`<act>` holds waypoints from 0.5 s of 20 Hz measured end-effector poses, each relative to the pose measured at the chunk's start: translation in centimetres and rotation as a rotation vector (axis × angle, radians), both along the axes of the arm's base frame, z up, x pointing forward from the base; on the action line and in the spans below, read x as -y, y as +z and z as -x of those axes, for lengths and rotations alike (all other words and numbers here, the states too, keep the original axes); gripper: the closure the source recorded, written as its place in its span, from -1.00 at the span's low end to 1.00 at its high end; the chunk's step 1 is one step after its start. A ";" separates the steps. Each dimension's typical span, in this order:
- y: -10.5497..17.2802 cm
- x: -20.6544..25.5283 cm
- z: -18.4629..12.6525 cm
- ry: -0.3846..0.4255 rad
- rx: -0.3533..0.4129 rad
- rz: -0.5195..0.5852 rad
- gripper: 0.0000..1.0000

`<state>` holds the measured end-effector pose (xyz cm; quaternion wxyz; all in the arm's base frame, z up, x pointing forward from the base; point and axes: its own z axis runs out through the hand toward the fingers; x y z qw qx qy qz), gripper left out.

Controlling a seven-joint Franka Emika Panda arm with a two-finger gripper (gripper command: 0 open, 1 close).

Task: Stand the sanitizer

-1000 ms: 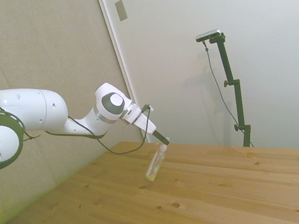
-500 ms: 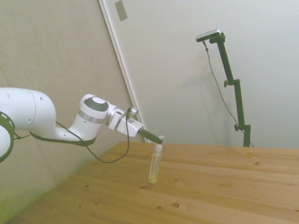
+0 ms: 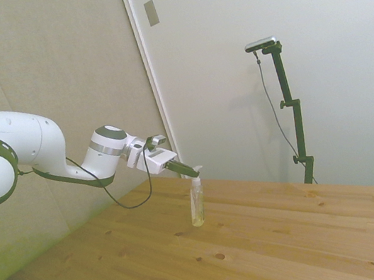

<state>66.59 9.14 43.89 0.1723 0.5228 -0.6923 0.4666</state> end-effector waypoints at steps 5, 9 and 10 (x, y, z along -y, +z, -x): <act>-1.0 0.0 0.0 -0.022 0.000 0.033 1.00; -1.4 -0.1 0.0 -0.039 0.003 0.060 -1.00; -1.5 -0.2 -0.1 -0.038 0.003 0.064 -1.00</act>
